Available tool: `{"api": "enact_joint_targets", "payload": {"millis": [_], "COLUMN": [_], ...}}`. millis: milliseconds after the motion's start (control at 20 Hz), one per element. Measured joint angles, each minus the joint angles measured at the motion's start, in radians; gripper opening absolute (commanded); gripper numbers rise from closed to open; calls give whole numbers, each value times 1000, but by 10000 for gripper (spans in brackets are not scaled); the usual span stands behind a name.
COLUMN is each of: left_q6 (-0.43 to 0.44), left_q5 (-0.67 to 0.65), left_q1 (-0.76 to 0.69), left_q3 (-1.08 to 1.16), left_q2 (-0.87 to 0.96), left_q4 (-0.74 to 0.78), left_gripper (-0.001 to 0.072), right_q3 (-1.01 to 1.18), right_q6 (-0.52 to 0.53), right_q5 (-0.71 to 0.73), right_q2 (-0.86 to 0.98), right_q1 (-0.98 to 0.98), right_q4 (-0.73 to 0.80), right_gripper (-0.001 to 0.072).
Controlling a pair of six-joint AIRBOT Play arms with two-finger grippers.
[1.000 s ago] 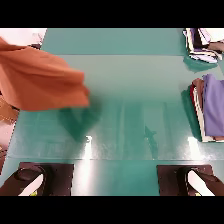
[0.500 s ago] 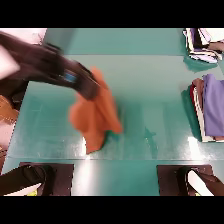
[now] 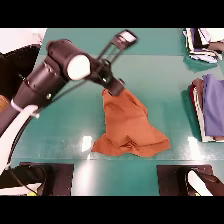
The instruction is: Fold the shirts.
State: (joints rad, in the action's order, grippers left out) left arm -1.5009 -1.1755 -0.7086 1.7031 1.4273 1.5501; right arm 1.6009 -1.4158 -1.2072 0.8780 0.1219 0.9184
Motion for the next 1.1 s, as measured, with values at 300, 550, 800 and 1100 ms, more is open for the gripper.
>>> {"api": "enact_joint_targets", "payload": {"millis": [300, 550, 800, 1100], "left_q6": [-13, -12, -10, -16], "left_q5": [66, 162, 252, 238], "left_q1": [239, 288, 299, 377], "left_q3": [-90, -114, -116, -109], "left_q2": [160, 292, 323, 216], "left_q4": [-205, -335, -377, -247], "left_gripper": [585, 309, 24, 24], "right_q3": [0, -47, -151, -405], "right_q6": [0, 0, -1, -1], "right_q5": [-16, -39, -47, -54], "right_q2": [0, -3, -4, -4], "right_q1": [0, 0, 0, 0], "right_q4": [0, 0, 0, 1], "right_gripper": [13, 13, 13, 14]}}
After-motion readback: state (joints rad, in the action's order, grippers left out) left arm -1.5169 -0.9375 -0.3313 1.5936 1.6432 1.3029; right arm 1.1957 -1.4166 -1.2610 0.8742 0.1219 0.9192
